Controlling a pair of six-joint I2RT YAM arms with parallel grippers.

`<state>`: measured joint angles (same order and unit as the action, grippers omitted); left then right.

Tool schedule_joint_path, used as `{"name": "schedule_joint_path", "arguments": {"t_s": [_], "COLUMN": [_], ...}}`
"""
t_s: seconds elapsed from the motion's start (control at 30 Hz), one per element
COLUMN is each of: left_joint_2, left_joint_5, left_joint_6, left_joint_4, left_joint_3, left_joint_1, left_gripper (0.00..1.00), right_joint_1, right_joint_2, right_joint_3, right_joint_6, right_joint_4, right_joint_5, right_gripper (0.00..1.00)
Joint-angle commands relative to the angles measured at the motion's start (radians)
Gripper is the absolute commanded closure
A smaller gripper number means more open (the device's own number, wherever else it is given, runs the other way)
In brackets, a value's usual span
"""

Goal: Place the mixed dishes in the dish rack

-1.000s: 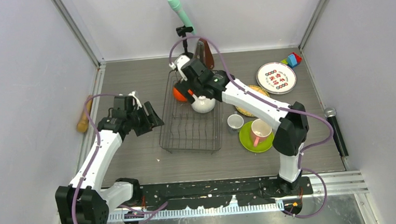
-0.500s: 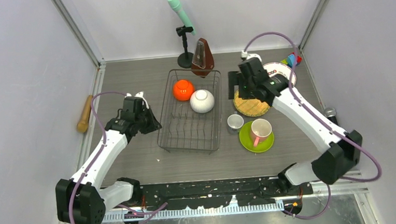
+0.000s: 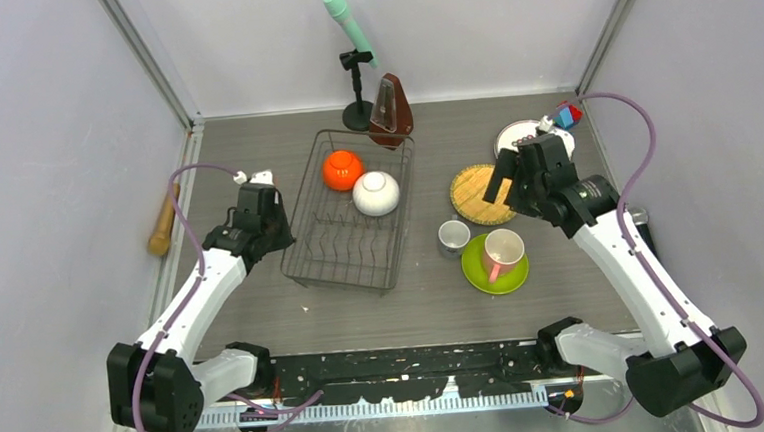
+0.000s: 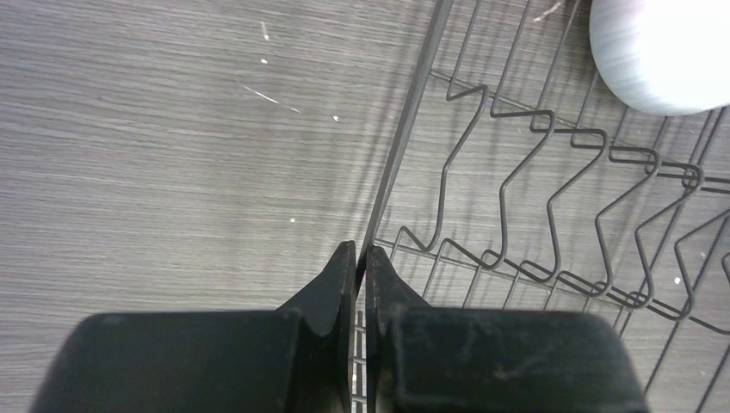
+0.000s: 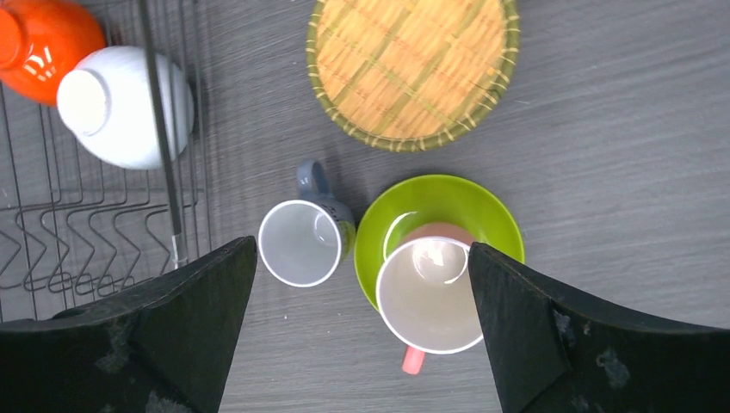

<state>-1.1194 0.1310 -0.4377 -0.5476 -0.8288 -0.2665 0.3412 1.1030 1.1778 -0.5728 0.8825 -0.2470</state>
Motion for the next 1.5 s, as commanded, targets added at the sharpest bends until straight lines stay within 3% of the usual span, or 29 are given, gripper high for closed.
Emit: {"name": "schedule_joint_path", "arguments": {"t_s": [0.0, 0.2, 0.33, 0.4, 0.53, 0.77, 0.9, 1.07, 1.23, 1.33, 1.4, 1.43, 1.47], "left_joint_2": [-0.007, -0.108, -0.149, -0.143, -0.098, -0.013, 0.065, 0.147, 0.168, 0.167, 0.168, 0.169, 0.17], "left_joint_5": [0.186, 0.249, 0.265, 0.242, 0.198, 0.104, 0.016, -0.057, -0.097, -0.125, -0.183, -0.213, -0.236], "left_joint_6": [0.02, 0.056, 0.08, 0.086, 0.091, 0.065, 0.037, -0.015, -0.064, -0.077, -0.088, -0.09, -0.094], "left_joint_4": [0.039, 0.079, 0.111, 0.121, 0.116, -0.037, -0.098, -0.162, -0.242, -0.255, -0.244, -0.237, -0.227], "left_joint_3": [-0.021, -0.085, -0.107, -0.115, -0.126, -0.227, -0.266, -0.292, -0.331, -0.333, -0.319, -0.306, -0.295], "left_joint_1": [0.013, 0.013, 0.013, 0.013, 0.013, 0.013, 0.013, 0.015, 0.015, 0.016, 0.017, 0.018, 0.018], "left_gripper": [0.99, 1.0, 1.0, 0.93, 0.61, 0.3, 0.13, 0.01, 0.0, 0.0, 0.0, 0.0, 0.0], "right_joint_1": [-0.014, -0.015, -0.014, -0.014, -0.014, -0.014, -0.014, -0.015, -0.014, -0.014, -0.015, -0.015, -0.015], "right_joint_2": [-0.049, -0.081, -0.144, -0.171, -0.184, -0.148, -0.139, -0.143, -0.13, -0.129, -0.129, -0.13, -0.135], "right_joint_3": [-0.027, -0.062, -0.145, -0.186, -0.252, -0.325, -0.354, -0.399, -0.415, -0.431, -0.432, -0.428, -0.422], "right_joint_6": [-0.119, -0.216, -0.268, -0.297, -0.332, -0.349, -0.381, -0.42, -0.434, -0.438, -0.437, -0.434, -0.424], "right_joint_4": [0.085, 0.251, 0.235, 0.218, 0.188, 0.113, 0.082, 0.02, 0.004, -0.008, -0.011, -0.01, 0.001], "right_joint_5": [-0.068, -0.11, -0.066, -0.042, -0.002, 0.011, -0.013, -0.018, -0.028, -0.021, -0.017, -0.018, -0.025], "right_gripper": [0.0, 0.15, 0.18, 0.18, 0.19, 0.27, 0.37, 0.45, 0.51, 0.61, 0.79, 0.94, 0.97]}}
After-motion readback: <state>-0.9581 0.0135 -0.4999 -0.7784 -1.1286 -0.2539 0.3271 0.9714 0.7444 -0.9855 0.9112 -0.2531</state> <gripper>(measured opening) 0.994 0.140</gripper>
